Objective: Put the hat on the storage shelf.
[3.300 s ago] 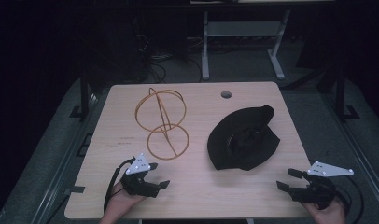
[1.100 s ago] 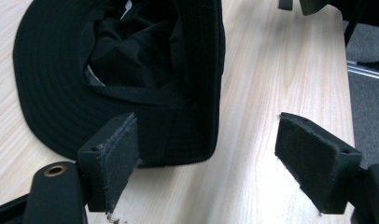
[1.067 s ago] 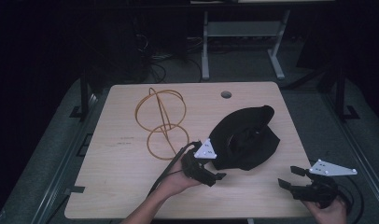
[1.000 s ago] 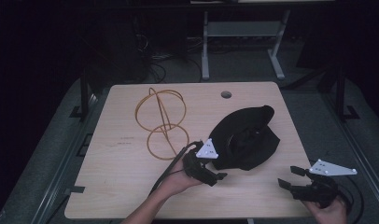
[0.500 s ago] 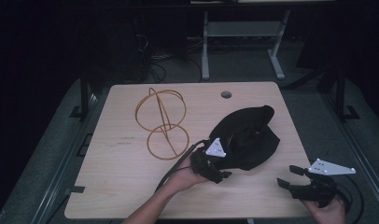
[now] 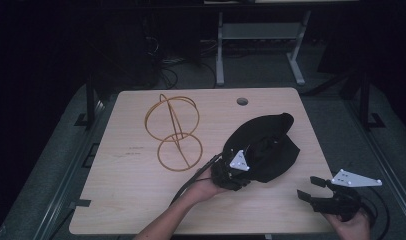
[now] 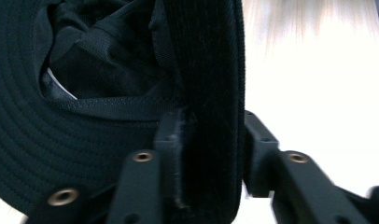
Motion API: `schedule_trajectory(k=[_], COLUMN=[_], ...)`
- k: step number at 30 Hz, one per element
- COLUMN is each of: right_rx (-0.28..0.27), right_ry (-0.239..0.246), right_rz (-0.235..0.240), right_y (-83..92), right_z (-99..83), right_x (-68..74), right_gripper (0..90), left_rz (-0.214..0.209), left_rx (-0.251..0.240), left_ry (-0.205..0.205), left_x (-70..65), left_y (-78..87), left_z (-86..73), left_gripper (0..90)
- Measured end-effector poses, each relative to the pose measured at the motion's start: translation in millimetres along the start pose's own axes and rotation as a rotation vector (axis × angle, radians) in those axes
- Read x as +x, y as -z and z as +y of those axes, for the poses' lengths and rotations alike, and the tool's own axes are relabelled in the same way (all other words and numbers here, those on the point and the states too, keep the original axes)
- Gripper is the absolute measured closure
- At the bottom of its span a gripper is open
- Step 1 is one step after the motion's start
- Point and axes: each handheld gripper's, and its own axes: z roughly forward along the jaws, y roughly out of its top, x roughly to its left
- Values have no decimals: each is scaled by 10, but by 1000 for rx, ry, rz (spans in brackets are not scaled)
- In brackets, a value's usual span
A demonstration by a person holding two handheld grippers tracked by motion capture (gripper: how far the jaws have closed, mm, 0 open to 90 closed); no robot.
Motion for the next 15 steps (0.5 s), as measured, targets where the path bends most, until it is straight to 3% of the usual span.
schedule_trajectory(k=[7,15], right_rx=[-11,-22], right_ry=[-17,-41], right_rz=[6,7], right_y=[-24,-44], right_z=[-5,-8], right_x=[-17,-31], right_gripper=[248,248], left_rz=[41,36], left_rx=[-2,-12], left_ry=[-41,-45], left_x=[-33,-47], left_y=[32,108], left_z=[22,6], left_gripper=[836,866])
